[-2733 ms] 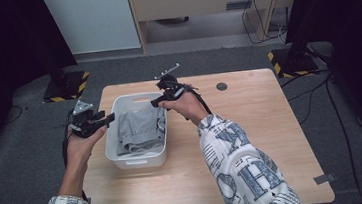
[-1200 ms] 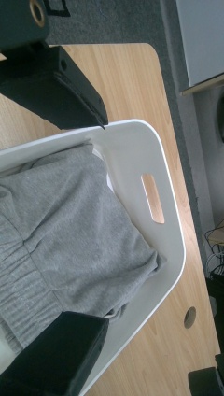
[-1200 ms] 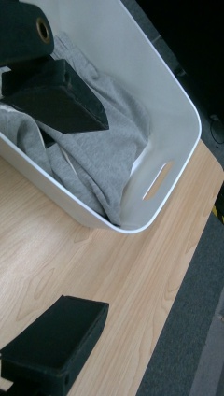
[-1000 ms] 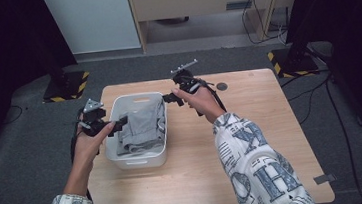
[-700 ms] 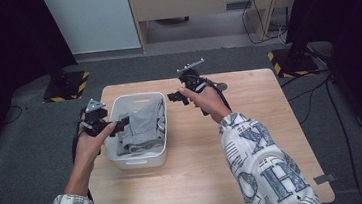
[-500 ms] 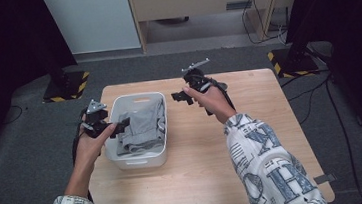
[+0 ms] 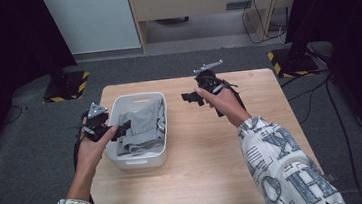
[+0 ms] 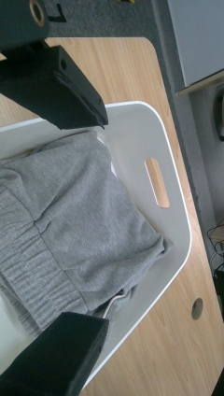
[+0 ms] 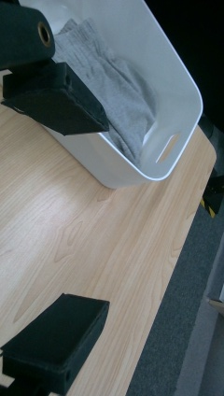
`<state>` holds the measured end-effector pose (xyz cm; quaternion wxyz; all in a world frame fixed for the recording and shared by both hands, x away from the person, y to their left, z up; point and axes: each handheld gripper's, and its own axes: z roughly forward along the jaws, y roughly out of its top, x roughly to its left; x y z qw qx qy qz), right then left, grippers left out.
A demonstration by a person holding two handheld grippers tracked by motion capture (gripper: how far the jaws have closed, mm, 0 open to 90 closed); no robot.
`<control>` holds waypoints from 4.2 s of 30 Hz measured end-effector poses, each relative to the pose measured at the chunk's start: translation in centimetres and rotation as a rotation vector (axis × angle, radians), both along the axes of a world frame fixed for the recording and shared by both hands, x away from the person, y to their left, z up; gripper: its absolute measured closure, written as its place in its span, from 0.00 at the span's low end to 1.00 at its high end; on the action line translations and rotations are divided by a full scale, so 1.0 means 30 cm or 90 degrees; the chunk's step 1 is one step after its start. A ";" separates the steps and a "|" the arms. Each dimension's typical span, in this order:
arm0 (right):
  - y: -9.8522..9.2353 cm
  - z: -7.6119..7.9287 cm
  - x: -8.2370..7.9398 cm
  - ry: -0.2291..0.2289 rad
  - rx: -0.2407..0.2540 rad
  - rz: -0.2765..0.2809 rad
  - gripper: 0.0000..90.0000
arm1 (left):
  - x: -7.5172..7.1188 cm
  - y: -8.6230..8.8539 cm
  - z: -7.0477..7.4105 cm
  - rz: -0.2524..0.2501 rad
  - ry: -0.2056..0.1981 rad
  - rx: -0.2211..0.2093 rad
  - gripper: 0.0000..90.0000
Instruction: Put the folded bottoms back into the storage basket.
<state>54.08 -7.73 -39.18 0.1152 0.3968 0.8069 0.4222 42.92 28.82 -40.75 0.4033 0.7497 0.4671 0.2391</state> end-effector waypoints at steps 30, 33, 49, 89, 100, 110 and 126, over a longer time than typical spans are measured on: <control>-0.155 0.000 -0.066 -0.019 0.016 -0.021 0.11 | -0.055 0.023 0.005 -0.015 -0.006 0.005 0.02; -0.182 -0.007 -0.070 -0.022 0.016 -0.031 0.12 | -0.058 0.026 0.004 -0.014 -0.004 0.008 0.02; -0.317 -0.029 -0.115 -0.027 0.030 -0.067 0.11 | -0.085 0.033 -0.010 -0.015 -0.006 0.005 0.02; -0.752 -0.132 -0.402 -0.071 0.036 -0.182 0.07 | -0.245 0.057 -0.076 -0.006 -0.012 0.024 0.03; -0.831 -0.182 -0.486 -0.067 0.038 -0.203 0.08 | -0.329 0.069 -0.133 -0.010 -0.004 0.025 0.02; -0.849 -0.232 -0.532 -0.060 0.030 -0.205 0.08 | -0.398 0.084 -0.189 -0.019 0.011 0.027 0.02; -0.847 -0.317 -0.588 -0.028 0.008 -0.198 0.08 | -0.420 0.098 -0.252 -0.017 0.054 0.033 0.03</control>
